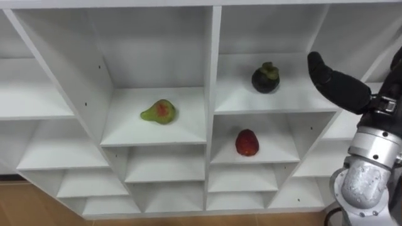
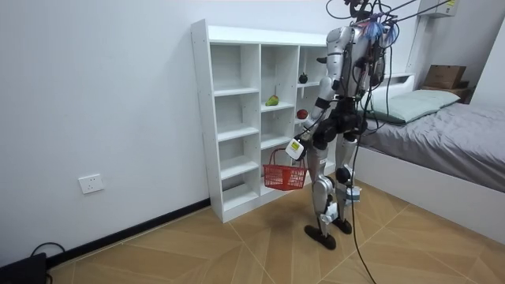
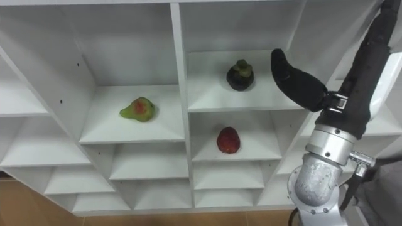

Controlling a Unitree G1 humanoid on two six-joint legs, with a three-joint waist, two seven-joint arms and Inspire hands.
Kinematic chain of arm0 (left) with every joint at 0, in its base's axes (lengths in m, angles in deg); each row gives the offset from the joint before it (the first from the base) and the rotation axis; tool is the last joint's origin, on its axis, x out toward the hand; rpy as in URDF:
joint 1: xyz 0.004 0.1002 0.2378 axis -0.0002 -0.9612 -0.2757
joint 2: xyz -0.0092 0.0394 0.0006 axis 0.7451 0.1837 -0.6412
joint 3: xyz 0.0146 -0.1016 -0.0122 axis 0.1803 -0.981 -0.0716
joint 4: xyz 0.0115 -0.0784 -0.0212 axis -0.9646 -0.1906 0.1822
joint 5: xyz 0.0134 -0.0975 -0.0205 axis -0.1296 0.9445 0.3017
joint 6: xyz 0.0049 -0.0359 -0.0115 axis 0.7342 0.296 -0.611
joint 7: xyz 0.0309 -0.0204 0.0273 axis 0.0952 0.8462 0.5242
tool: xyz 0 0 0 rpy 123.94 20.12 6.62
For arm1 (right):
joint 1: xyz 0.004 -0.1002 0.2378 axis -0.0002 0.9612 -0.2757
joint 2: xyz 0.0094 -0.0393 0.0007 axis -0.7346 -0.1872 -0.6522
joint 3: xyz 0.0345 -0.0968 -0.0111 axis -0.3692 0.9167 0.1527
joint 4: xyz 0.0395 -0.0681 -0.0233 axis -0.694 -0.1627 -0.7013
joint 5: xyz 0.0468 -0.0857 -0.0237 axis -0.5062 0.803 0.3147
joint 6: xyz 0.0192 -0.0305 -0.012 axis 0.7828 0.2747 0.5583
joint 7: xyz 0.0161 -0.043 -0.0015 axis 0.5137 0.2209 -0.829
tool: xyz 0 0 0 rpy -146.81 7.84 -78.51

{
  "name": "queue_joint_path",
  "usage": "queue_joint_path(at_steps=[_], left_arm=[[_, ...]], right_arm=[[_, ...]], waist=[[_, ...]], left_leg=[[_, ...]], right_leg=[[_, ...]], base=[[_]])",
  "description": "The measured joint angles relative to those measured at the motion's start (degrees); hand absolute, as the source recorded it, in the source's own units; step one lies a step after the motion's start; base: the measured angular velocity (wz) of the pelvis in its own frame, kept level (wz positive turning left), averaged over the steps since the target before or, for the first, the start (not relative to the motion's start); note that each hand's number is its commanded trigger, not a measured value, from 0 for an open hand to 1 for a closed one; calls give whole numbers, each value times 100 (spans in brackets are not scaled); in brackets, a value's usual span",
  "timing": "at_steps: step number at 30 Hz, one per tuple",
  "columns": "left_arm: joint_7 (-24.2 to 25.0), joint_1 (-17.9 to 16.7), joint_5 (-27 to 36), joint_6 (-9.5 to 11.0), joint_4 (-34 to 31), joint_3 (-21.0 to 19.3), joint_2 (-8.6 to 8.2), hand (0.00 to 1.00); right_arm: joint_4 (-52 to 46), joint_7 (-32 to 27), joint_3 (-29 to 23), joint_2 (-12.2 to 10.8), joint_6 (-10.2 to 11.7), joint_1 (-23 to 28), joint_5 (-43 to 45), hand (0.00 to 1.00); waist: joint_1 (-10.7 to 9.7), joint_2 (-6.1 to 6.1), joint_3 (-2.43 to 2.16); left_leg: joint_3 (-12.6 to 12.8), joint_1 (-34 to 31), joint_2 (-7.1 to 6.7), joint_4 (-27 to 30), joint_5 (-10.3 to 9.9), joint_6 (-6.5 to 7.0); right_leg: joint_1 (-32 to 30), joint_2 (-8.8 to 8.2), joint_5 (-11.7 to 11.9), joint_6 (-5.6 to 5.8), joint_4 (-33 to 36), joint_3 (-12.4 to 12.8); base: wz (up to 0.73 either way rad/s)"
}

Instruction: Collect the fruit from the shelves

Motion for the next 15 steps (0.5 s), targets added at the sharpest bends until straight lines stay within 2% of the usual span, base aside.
queue_joint_path(at_steps=[15], left_arm=[[36, 185, -1, -4, 230, 155, 23, 100]], right_arm=[[-16, -18, 58, -20, -77, 0, 194, 0]], waist=[[1, -19, 13]], left_leg=[[3, -5, 18, 0, 0, -1]], right_leg=[[-16, 18, 9, -16, 6, 16]], base=[[-1]])
